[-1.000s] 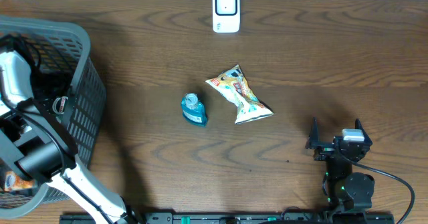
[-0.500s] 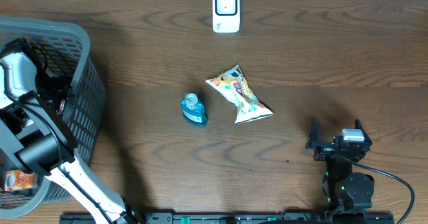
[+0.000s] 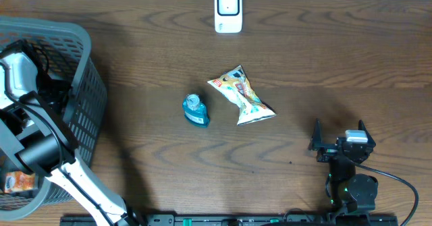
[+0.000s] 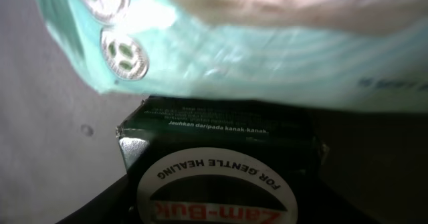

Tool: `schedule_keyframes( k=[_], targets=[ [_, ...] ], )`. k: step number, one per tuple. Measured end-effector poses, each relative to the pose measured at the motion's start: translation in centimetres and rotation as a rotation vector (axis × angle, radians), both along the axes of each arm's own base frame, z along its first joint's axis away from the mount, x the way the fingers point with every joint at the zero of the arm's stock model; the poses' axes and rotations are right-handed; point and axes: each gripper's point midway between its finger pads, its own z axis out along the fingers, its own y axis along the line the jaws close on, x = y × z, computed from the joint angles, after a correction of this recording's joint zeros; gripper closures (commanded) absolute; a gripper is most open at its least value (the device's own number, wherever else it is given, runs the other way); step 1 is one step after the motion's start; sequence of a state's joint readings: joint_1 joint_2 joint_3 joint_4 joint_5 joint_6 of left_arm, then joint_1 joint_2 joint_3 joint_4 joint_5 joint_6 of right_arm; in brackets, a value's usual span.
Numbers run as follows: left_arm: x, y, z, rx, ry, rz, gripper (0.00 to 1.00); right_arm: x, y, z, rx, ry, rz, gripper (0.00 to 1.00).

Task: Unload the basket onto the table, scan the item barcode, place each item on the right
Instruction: 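Reach into the basket and grasp the small green Zam-Buk tin, then carry the green tin toward the scanner and place it right of the bag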

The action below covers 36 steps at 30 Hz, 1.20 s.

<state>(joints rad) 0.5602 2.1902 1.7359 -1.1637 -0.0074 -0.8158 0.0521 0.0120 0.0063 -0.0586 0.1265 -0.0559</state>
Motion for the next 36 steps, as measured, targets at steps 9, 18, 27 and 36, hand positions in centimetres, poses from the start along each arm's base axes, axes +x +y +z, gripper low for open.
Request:
schedule_keyframes(
  k=[9, 18, 27, 36],
  targets=[
    [0.0, -1.0, 8.8, 0.04, -0.165, 0.0, 0.45, 0.0, 0.0, 0.0, 0.0, 0.0, 0.0, 0.01],
    [-3.8, -6.7, 29.1, 0.259, -0.702, -0.096, 0.45, 0.0, 0.0, 0.0, 0.0, 0.0, 0.0, 0.01],
    [-7.3, -21.6, 32.5, 0.101, -0.819, -0.55, 0.45, 0.0, 0.0, 0.0, 0.0, 0.0, 0.0, 0.01],
    [-8.1, -32.3, 29.9, -0.047, -0.731, -0.933, 0.45, 0.0, 0.0, 0.0, 0.0, 0.0, 0.0, 0.01]
  ],
)
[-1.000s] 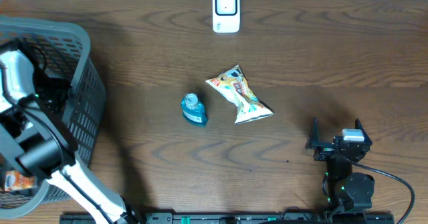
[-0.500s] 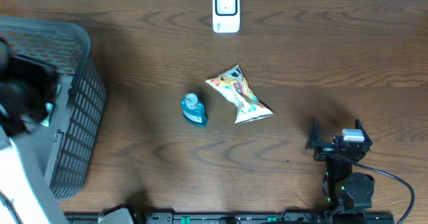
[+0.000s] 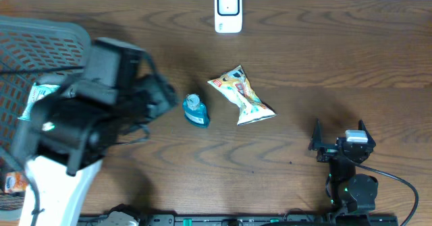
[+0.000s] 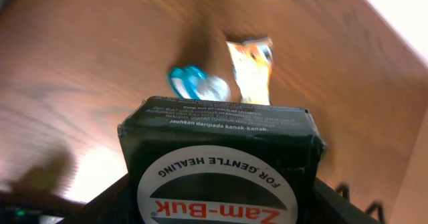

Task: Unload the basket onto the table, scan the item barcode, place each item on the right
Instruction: 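Carry the green tin toward the scanner and place it right of the bag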

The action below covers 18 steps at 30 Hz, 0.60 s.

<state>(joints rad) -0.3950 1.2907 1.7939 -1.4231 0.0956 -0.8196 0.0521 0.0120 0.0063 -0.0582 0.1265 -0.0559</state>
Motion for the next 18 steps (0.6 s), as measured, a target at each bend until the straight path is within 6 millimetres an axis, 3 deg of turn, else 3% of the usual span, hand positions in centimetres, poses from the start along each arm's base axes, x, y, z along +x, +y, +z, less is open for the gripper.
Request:
schedule_keyframes(
  k=[1, 6, 10, 18],
  targets=[
    [0.3, -2.1, 0.0, 0.002, -0.019, -0.062, 0.45, 0.0, 0.0, 0.0, 0.0, 0.0, 0.0, 0.01],
    [1.6, -8.5, -1.2, 0.025, -0.053, -0.21, 0.44, 0.0, 0.0, 0.0, 0.0, 0.0, 0.0, 0.01],
    [4.1, -13.5, -5.1, 0.075, -0.02, -0.275, 0.44, 0.0, 0.0, 0.0, 0.0, 0.001, 0.0, 0.01],
    [11.9, -23.2, -15.8, 0.109, -0.05, -0.377, 0.44, 0.0, 0.0, 0.0, 0.0, 0.0, 0.0, 0.01]
  ],
)
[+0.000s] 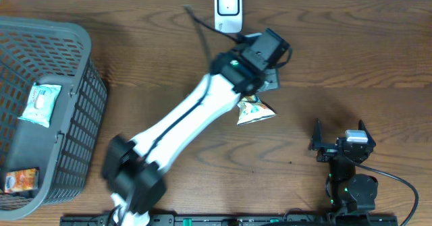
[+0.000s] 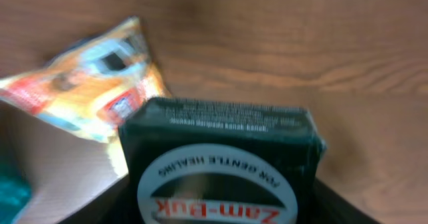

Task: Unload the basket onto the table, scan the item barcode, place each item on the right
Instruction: 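Carry the green tin toward the scanner and place it right of the bag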

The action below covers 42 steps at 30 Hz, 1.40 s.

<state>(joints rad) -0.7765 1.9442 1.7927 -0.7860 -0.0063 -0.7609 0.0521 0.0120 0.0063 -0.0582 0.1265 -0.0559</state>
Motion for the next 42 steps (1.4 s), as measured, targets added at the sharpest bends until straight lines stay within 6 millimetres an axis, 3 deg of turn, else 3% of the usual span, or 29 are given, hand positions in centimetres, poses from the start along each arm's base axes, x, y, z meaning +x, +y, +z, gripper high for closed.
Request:
schedule_keyframes(
  k=[4, 7, 10, 12, 16, 19, 21, 25, 31, 36, 42],
  targets=[
    [1.8, -3.4, -4.8, -0.037, 0.016, -0.05, 0.44, 0.0, 0.0, 0.0, 0.0, 0.0, 0.0, 0.01],
    [1.8, -4.3, -8.0, -0.03, 0.061, -0.068, 0.44, 0.0, 0.0, 0.0, 0.0, 0.0, 0.0, 0.01],
    [0.9, -3.2, -10.3, 0.032, 0.126, -0.064, 0.44, 0.0, 0.0, 0.0, 0.0, 0.001, 0.0, 0.01],
    [-0.5, -0.7, -11.4, 0.142, 0.192, -0.04, 0.44, 0.0, 0.0, 0.0, 0.0, 0.0, 0.0, 0.01],
    [-1.1, 3.5, -12.1, 0.295, 0.236, 0.017, 0.44, 0.0, 0.0, 0.0, 0.0, 0.0, 0.0, 0.01],
    [-0.4, 5.0, -12.1, 0.323, 0.234, 0.049, 0.44, 0.0, 0.0, 0.0, 0.0, 0.0, 0.0, 0.01],
    [0.5, 4.5, -12.0, 0.286, 0.214, 0.044, 0.44, 0.0, 0.0, 0.0, 0.0, 0.0, 0.0, 0.01],
    [0.6, 1.1, -11.5, 0.186, 0.176, -0.041, 0.39, 0.0, 0.0, 0.0, 0.0, 0.0, 0.0, 0.01],
    [-2.6, -3.8, -11.1, 0.177, 0.11, -0.185, 0.38, 0.0, 0.0, 0.0, 0.0, 0.0, 0.0, 0.01],
    [-2.6, -4.0, -11.3, 0.207, 0.082, -0.187, 0.38, 0.0, 0.0, 0.0, 0.0, 0.0, 0.0, 0.01],
    [-1.6, -2.0, -13.1, 0.271, 0.108, -0.174, 0.06, 0.0, 0.0, 0.0, 0.0, 0.0, 0.0, 0.01]
  ],
)
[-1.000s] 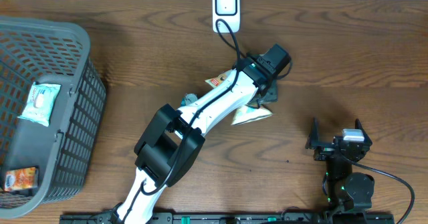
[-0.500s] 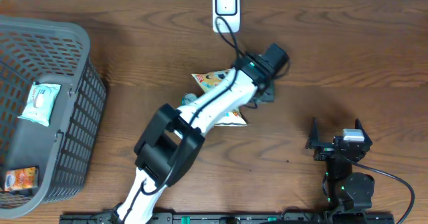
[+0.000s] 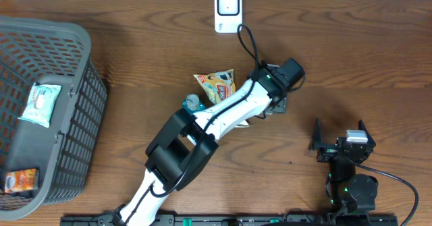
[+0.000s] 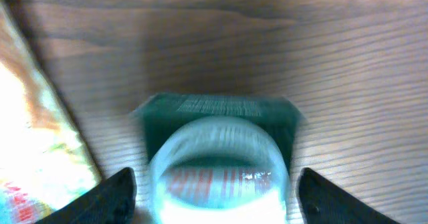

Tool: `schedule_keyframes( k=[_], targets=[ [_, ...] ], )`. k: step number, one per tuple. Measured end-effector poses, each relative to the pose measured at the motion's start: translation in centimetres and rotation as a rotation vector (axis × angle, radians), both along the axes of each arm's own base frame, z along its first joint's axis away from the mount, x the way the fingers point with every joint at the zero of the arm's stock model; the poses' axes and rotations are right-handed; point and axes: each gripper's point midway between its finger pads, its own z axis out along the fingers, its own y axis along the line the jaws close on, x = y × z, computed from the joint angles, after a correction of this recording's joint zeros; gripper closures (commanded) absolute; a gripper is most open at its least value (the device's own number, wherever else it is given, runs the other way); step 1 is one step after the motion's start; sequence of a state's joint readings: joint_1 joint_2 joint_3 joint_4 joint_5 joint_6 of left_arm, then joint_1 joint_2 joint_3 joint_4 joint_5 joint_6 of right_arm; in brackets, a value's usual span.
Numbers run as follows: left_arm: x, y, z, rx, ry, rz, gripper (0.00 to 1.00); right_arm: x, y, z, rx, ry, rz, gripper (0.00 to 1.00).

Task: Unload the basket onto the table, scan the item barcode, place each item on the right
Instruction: 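Carry the green tin toward the scanner and place it right of the bag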

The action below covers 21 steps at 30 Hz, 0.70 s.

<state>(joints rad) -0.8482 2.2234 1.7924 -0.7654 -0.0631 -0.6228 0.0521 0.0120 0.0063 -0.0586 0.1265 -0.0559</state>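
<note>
The dark green Zam-Buk box (image 4: 219, 150) shows blurred between my left gripper's (image 4: 217, 194) fingers (image 4: 114, 197), with a gap on each side, over the wood. That gripper is open. In the overhead view the left gripper (image 3: 275, 103) sits right of the snack bag (image 3: 217, 86), and only a corner of the box (image 3: 278, 106) shows under the wrist. The white scanner (image 3: 228, 10) stands at the table's far edge. My right gripper (image 3: 339, 137) rests open at the front right, holding nothing.
A grey basket (image 3: 81, 118) at the left holds a pale green packet (image 3: 39, 103) and an orange item (image 3: 19, 181). A blue bottle (image 3: 192, 103) is half hidden by the left arm. The snack bag (image 4: 30, 144) lies just left of the box.
My left gripper was shut on the box above the snack bag; now it is lower, right of the bag, and open, with the box free between its fingers. The snack bag lies further left.
My left gripper was shut on the box inside the basket. Then it held the box outside the basket, left of the blue bottle. Then it carried it over the snack bag near the scanner. Now the box is let go right of the bag.
</note>
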Motion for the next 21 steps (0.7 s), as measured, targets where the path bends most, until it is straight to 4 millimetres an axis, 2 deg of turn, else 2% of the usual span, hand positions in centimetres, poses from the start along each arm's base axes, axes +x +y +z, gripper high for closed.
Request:
schedule_keyframes(
  k=[3, 6, 9, 10, 12, 14, 17, 19, 21],
  targets=[
    [-0.1, 1.6, 1.1, 0.058, 0.037, -0.01, 0.02, 0.0, 0.0, 0.0, 0.0, 0.0, 0.0, 0.01],
    [1.1, 1.8, 5.2, 0.062, 0.015, -0.045, 0.02, 0.0, 0.0, 0.0, 0.0, 0.0, 0.0, 0.01],
    [3.0, 1.5, 12.2, 0.015, -0.078, -0.076, 0.02, 0.0, 0.0, 0.0, 0.0, 0.0, 0.0, 0.01],
    [3.9, 1.7, 15.8, -0.02, -0.147, -0.078, 0.02, 0.0, 0.0, 0.0, 0.0, 0.0, 0.0, 0.01],
    [4.7, 3.3, 21.0, -0.05, -0.248, -0.055, 0.02, 0.0, 0.0, 0.0, 0.0, 0.0, 0.0, 0.01],
    [5.3, 7.0, 26.8, -0.049, -0.373, 0.011, 0.02, 0.0, 0.0, 0.0, 0.0, 0.0, 0.0, 0.01],
    [5.3, 15.8, 32.8, 0.016, -0.495, 0.185, 0.02, 0.0, 0.0, 0.0, 0.0, 0.0, 0.0, 0.01],
    [4.9, 21.8, 35.1, 0.065, -0.533, 0.325, 0.02, 0.0, 0.0, 0.0, 0.0, 0.0, 0.0, 0.01],
    [3.9, 28.6, 36.0, 0.121, -0.524, 0.513, 0.02, 0.0, 0.0, 0.0, 0.0, 0.0, 0.0, 0.01]
  ],
)
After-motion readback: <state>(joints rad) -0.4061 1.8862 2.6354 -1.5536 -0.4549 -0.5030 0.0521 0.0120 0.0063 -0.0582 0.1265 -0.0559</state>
